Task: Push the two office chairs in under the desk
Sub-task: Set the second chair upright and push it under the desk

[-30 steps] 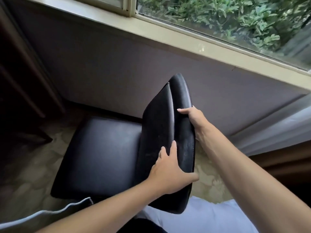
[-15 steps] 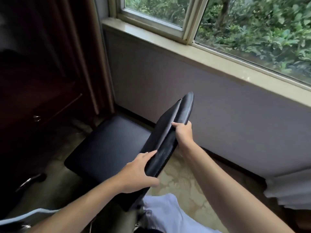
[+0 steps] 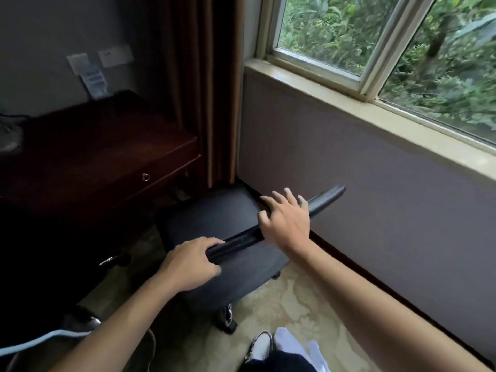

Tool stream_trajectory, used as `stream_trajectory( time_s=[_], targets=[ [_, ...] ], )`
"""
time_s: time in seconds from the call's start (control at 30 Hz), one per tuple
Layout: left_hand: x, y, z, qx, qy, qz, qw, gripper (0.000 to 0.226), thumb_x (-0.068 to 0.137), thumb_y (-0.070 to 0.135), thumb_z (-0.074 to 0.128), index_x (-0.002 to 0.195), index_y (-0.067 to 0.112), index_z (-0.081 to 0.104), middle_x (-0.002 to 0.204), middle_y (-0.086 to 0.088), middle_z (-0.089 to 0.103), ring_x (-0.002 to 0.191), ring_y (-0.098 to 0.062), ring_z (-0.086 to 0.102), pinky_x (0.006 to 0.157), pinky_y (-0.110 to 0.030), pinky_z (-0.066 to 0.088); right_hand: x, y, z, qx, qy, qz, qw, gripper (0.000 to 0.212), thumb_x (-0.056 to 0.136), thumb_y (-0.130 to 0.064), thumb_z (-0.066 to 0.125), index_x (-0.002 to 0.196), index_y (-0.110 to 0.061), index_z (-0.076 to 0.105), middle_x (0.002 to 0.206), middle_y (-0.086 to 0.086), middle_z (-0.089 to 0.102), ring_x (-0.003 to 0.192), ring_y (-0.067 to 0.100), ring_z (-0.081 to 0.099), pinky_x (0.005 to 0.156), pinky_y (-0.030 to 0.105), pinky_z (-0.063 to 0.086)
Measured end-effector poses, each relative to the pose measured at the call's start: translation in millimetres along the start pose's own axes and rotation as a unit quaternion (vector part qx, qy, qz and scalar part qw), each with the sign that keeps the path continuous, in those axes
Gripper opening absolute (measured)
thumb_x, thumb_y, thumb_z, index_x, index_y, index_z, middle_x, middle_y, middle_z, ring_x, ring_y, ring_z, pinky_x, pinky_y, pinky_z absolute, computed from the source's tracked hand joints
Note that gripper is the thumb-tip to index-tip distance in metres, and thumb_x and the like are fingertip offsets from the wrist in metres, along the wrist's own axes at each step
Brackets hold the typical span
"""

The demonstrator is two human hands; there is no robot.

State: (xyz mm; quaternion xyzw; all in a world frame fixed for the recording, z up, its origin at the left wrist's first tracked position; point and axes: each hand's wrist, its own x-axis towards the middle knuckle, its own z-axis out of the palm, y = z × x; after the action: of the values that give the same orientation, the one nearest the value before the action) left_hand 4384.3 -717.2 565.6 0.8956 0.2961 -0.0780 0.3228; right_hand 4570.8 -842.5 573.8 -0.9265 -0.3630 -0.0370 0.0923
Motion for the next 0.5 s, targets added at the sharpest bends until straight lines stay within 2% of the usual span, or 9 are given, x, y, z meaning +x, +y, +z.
stream_trajectory(
  time_s=[0.07, 0.13, 0.17, 0.23, 0.33, 0.5],
  targets=[
    [-0.9, -7.8, -3.4, 0.000, 0.010, -0.013, 1.000, 0.057, 0.060, 0.046, 0.064, 0.116, 0.053, 0.055, 0.107, 0.026, 0.063, 0.096, -0.013, 0.062, 0.079, -0.031, 0.050, 4.9, -4.7, 1.2, 0.003, -0.002, -0.039, 0.999, 0.051, 0.081, -0.043, 0.032, 0.118, -0.032, 0.066, 0.120, -0.007, 0.067, 0.120, 0.018, 0.051, 0.090, 0.036, 0.037],
    [1.7, -8.5, -4.9, 0.007, 0.010, -0.021, 1.000, 0.042, 0.060, 0.044, 0.066, 0.102, 0.047, 0.058, 0.092, 0.022, 0.063, 0.083, -0.010, 0.061, 0.068, -0.030, 0.049, 8.2, -6.7, -0.2, 0.016, 0.006, -0.059, 0.998, 0.038, 0.081, -0.042, 0.035, 0.091, -0.028, 0.069, 0.095, -0.005, 0.072, 0.097, 0.021, 0.061, 0.067, 0.031, 0.034],
    [3.4, -5.2, -5.8, 0.011, 0.010, -0.026, 1.000, 0.035, 0.060, 0.043, 0.065, 0.094, 0.041, 0.057, 0.086, 0.020, 0.061, 0.077, -0.010, 0.059, 0.064, -0.030, 0.048, 8.7, -5.9, -1.2, 0.019, 0.016, -0.068, 0.997, 0.033, 0.081, -0.042, 0.036, 0.077, -0.024, 0.063, 0.084, -0.003, 0.071, 0.086, 0.023, 0.063, 0.060, 0.031, 0.030],
    [7.9, 5.1, -4.2, 0.033, 0.018, -0.030, 0.999, 0.030, 0.061, 0.045, 0.063, 0.085, 0.033, 0.051, 0.081, 0.015, 0.055, 0.075, -0.013, 0.056, 0.060, -0.033, 0.044, 9.3, -4.2, -1.1, 0.018, 0.028, -0.086, 0.996, 0.034, 0.082, -0.044, 0.035, 0.064, -0.018, 0.048, 0.070, 0.001, 0.067, 0.072, 0.026, 0.062, 0.055, 0.032, 0.027],
    [15.6, 24.0, 2.9, 0.083, 0.022, -0.035, 0.996, 0.041, 0.062, 0.056, 0.059, 0.087, 0.027, 0.044, 0.089, 0.008, 0.047, 0.080, -0.022, 0.050, 0.064, -0.036, 0.035, 14.8, 2.8, -1.9, 0.002, 0.022, -0.107, 0.994, 0.039, 0.082, -0.050, 0.032, 0.059, -0.020, 0.042, 0.067, 0.003, 0.067, 0.067, 0.028, 0.061, 0.053, 0.032, 0.028],
    [24.3, 41.3, 14.7, 0.020, 0.005, -0.080, 0.997, 0.056, 0.057, 0.070, 0.058, 0.102, 0.039, 0.044, 0.108, 0.010, 0.052, 0.094, -0.021, 0.054, 0.071, -0.036, 0.035, 31.0, 21.3, -1.5, -0.002, 0.008, -0.163, 0.987, 0.040, 0.082, -0.051, 0.034, 0.057, -0.022, 0.045, 0.064, -0.001, 0.067, 0.064, 0.024, 0.062, 0.049, 0.031, 0.024]
  ],
)
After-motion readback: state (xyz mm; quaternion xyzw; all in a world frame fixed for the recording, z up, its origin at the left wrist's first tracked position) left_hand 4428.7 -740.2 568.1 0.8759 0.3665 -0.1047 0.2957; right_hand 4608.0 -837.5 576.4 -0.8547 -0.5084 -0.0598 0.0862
